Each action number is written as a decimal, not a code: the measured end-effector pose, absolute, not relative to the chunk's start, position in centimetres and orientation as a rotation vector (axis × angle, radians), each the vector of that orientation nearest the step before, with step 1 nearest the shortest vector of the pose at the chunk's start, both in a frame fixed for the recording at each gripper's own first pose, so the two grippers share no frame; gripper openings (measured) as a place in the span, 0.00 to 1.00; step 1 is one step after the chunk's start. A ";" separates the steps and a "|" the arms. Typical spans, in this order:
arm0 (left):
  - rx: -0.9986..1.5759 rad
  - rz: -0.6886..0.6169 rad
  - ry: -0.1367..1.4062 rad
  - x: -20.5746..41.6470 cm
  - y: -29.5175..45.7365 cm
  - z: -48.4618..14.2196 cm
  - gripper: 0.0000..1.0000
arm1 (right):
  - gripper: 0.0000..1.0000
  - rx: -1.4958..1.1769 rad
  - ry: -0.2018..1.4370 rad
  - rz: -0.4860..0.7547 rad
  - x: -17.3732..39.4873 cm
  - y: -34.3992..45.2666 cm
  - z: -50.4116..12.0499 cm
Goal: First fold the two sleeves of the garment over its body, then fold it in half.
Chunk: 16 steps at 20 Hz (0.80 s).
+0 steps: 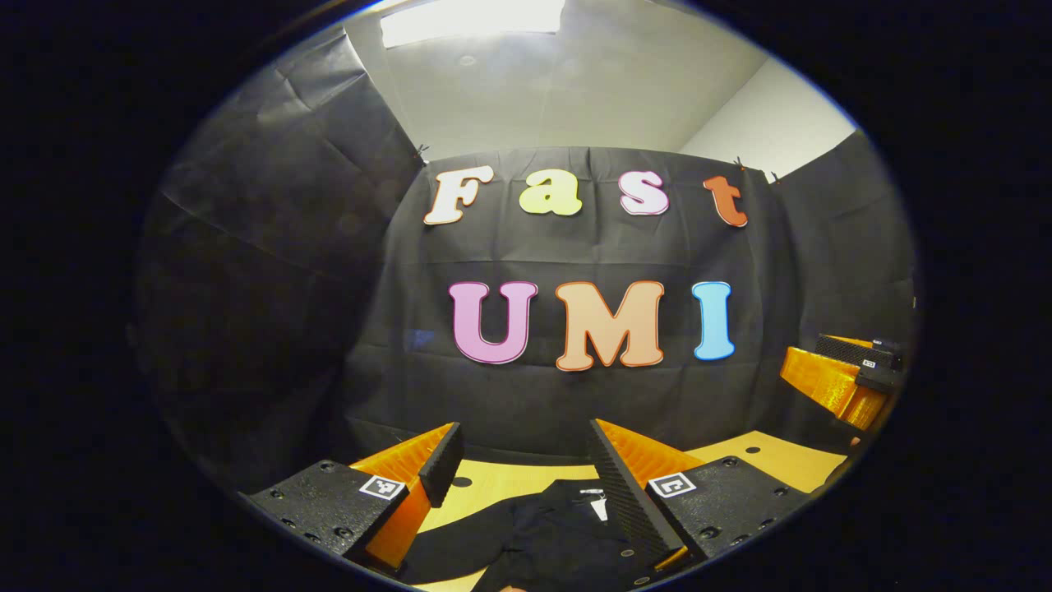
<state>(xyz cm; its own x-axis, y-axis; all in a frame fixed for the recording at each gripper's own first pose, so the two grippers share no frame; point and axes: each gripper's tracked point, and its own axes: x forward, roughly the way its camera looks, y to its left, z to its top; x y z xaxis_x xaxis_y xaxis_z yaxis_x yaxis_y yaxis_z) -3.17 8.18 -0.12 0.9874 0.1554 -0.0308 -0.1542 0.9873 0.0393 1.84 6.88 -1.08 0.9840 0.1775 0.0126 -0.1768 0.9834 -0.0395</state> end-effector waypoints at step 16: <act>0.069 0.174 0.025 -3.5 4.4 0.5 0.92 | 0.97 -0.079 0.046 0.146 2.4 -2.2 -3.7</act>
